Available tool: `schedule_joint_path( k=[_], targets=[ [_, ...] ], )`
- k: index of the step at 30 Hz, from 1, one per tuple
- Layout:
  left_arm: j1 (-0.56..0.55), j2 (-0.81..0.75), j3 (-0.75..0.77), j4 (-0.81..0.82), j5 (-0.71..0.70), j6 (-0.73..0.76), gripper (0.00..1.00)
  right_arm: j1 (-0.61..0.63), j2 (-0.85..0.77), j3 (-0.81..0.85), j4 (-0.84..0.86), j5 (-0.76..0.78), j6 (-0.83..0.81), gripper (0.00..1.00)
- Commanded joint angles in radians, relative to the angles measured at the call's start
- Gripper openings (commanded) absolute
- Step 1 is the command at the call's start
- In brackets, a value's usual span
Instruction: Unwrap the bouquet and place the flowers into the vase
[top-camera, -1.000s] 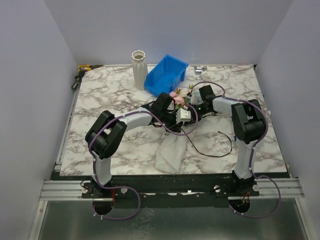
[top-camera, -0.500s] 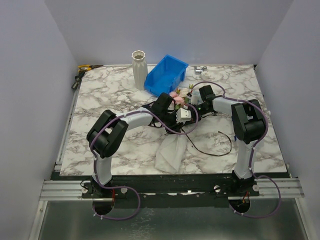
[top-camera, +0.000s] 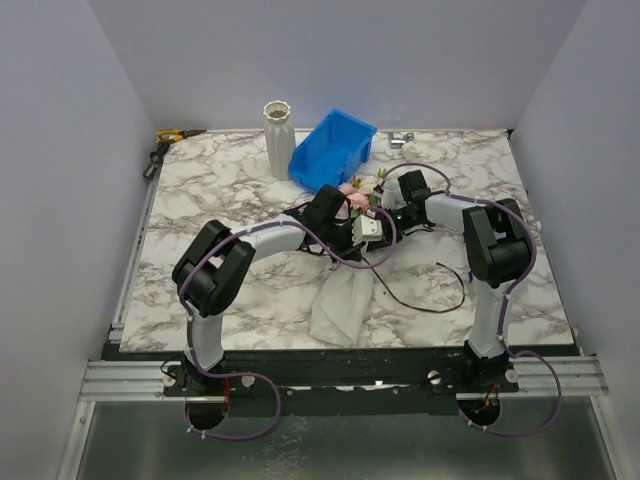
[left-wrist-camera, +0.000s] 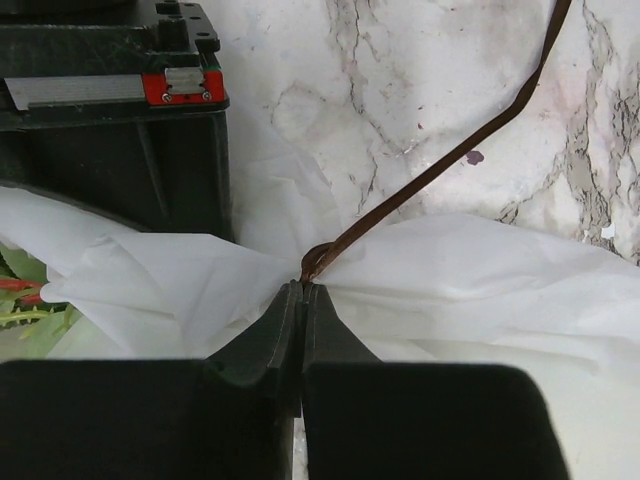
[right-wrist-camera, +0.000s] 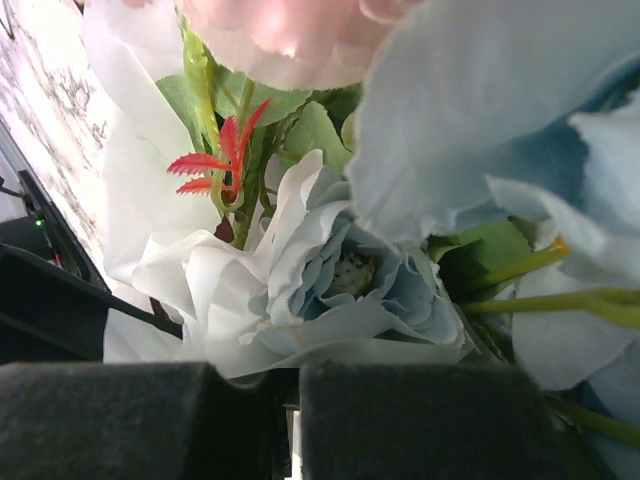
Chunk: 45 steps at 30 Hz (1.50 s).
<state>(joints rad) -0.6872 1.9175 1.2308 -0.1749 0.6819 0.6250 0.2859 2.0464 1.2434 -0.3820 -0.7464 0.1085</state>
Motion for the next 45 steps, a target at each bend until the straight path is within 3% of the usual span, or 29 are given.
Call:
schedule_joint_path(
  k=[1, 9, 15, 18, 20, 32, 36, 38, 40, 41, 45],
  targets=[
    [0.005, -0.066, 0.047, 0.002, 0.009, -0.002, 0.0, 0.005, 0.11, -0.053, -0.018, 0.198, -0.038, 0.0],
    [-0.004, -0.105, 0.123, 0.002, 0.05, -0.053, 0.0, 0.006, 0.118, -0.05, -0.016, 0.2, -0.034, 0.01],
    [0.001, -0.126, 0.087, 0.001, 0.069, -0.045, 0.0, 0.005, 0.117, -0.05, -0.017, 0.2, -0.034, 0.01],
    [0.009, -0.137, 0.032, -0.015, 0.075, 0.001, 0.18, 0.006, 0.115, -0.051, -0.018, 0.2, -0.035, 0.01],
    [0.008, -0.139, 0.0, -0.04, 0.072, 0.058, 0.24, 0.007, 0.114, -0.053, -0.017, 0.199, -0.035, 0.01],
    [0.006, -0.02, 0.029, -0.058, 0.027, 0.093, 0.33, 0.006, 0.113, -0.052, -0.017, 0.2, -0.034, 0.01],
    [0.003, 0.004, 0.039, -0.058, 0.005, 0.1, 0.29, 0.006, 0.117, -0.05, -0.016, 0.199, -0.034, 0.01],
    [0.003, 0.003, 0.044, -0.059, 0.0, 0.098, 0.19, 0.006, 0.118, -0.05, -0.017, 0.2, -0.035, 0.0],
    [0.003, -0.014, 0.05, -0.059, 0.008, 0.088, 0.03, 0.006, 0.119, -0.049, -0.016, 0.201, -0.034, 0.01],
    [0.003, -0.028, 0.052, -0.058, 0.015, 0.076, 0.0, 0.006, 0.118, -0.051, -0.015, 0.202, -0.035, 0.01],
    [0.004, -0.098, 0.084, -0.058, 0.028, 0.005, 0.0, 0.006, 0.117, -0.054, -0.012, 0.203, -0.036, 0.01]
  ],
)
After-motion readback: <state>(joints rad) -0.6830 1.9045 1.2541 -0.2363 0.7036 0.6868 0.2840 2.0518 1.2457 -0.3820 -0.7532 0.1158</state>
